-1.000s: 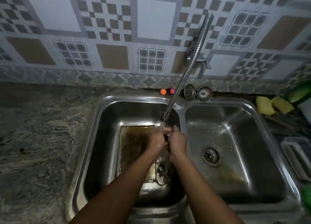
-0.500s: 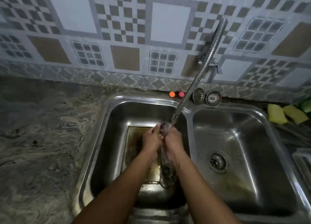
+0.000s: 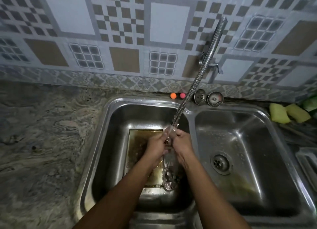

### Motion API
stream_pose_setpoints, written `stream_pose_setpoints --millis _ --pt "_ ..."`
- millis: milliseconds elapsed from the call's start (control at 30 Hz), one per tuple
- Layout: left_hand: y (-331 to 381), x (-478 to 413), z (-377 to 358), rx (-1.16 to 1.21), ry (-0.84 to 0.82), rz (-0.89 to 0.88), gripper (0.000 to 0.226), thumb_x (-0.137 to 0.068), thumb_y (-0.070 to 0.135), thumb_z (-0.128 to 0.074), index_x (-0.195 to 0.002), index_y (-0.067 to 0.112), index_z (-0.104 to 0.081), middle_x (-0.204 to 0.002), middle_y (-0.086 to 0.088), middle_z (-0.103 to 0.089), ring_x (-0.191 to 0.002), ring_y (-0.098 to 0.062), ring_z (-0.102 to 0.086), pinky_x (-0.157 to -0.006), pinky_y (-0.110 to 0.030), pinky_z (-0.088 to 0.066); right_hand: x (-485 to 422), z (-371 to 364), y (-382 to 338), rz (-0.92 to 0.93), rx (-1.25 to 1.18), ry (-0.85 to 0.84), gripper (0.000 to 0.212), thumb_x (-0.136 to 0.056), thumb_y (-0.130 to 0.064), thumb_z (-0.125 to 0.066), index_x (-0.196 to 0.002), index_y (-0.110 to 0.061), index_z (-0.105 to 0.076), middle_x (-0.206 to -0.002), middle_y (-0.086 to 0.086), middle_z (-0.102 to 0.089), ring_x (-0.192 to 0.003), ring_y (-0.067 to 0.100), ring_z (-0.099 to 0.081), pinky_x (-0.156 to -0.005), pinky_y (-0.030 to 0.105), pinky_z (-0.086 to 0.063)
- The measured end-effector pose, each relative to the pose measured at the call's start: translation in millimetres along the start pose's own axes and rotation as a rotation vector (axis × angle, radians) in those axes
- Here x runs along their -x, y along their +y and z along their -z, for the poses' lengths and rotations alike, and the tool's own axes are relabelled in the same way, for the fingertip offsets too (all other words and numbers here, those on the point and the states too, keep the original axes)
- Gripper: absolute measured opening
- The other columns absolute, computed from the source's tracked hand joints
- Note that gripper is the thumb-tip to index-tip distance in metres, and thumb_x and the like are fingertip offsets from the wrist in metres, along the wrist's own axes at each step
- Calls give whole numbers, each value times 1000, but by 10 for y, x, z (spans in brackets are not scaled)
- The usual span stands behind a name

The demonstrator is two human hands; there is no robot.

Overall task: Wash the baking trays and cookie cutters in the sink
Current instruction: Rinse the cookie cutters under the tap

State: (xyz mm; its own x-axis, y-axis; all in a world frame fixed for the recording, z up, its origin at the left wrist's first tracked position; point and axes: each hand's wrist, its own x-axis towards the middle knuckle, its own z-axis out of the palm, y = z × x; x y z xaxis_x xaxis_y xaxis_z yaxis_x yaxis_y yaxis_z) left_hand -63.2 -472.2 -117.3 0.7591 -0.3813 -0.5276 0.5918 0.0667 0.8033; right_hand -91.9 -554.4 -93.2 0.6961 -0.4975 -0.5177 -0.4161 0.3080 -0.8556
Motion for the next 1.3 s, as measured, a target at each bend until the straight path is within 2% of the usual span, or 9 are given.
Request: stream_pose_setpoints --millis 167,300,467,567,667,833,967,1100,1300 --pt "96 41 63 36 -3 0 27 -100 20 -49 -118 16 -69 -74 5 -66 -48 -2 -47 -47 -20 -37 32 -3 -48 8 151 -10 40 -103 -35 -45 -79 -11 -66 -74 9 -71 -63 20 -68 -58 30 -57" --pt "188 -26 103 -98 6 -29 17 -97 20 -60 -98 10 -74 -84 -7 -74 -62 -12 -63 -58 -24 -48 174 -19 39 160 350 -207 31 -106 -18 -35 -117 -13 -63 -92 -10 -62 -87 1 -63 -65 7 -45" --pt "200 -100 30 -32 46 -4 15 -97 13 -57 -90 12 -70 -78 -5 -70 -60 -11 -62 -50 -19 -46 120 69 224 442 482 15 25 -91 -19 -67 -67 -24 -64 -74 -3 -54 -64 2 -50 -61 13 -38" --pt "243 -84 -13 137 86 85 16 -101 17 -53 -95 12 -66 -79 -3 -68 -54 -10 -61 -45 -18 -43 147 165 182 415 543 -76 9 -94 -18 -64 -94 -20 -72 -94 -7 -49 -82 -9 -50 -79 5 -41" --pt "225 -34 -44 194 63 95 16 -102 17 -52 -103 7 -64 -90 -9 -68 -66 -14 -64 -47 -20 -49 127 295 99 383 579 -165 15 -95 -12 -61 -95 -9 -76 -74 -15 -60 -69 -14 -58 -69 8 -44" --pt "196 -15 -8 366 19 86 21 -102 19 -51 -112 5 -61 -88 -13 -74 -67 -23 -66 -49 -32 -55 130 228 74 134 207 -98 9 -89 -12 -71 -88 -3 -72 -68 13 -67 -53 17 -59 -52 29 -53" --pt "222 -28 -48 390 38 60 25 -94 21 -64 -112 4 -60 -85 -12 -71 -63 -22 -63 -45 -32 -53 128 182 113 89 -20 162 21 -78 -13 -82 -80 -1 -65 -62 13 -66 -50 18 -58 -50 28 -50" --pt "282 -104 30 183 180 61 33 -87 31 -75 -104 5 -63 -94 -17 -75 -70 -27 -72 -56 -32 -56 147 133 84 131 -115 116 18 -84 -9 -75 -101 -15 -71 -87 2 -76 -75 15 -71 -70 28 -59" --pt "173 2 102 -4 115 112 45 -94 49 -59 -103 6 -70 -58 -4 -60 -42 -11 -47 -41 -23 -33 139 -139 -42 91 -184 98 16 -92 -18 -67 -78 -10 -68 -62 12 -60 -46 18 -49 -47 29 -43"
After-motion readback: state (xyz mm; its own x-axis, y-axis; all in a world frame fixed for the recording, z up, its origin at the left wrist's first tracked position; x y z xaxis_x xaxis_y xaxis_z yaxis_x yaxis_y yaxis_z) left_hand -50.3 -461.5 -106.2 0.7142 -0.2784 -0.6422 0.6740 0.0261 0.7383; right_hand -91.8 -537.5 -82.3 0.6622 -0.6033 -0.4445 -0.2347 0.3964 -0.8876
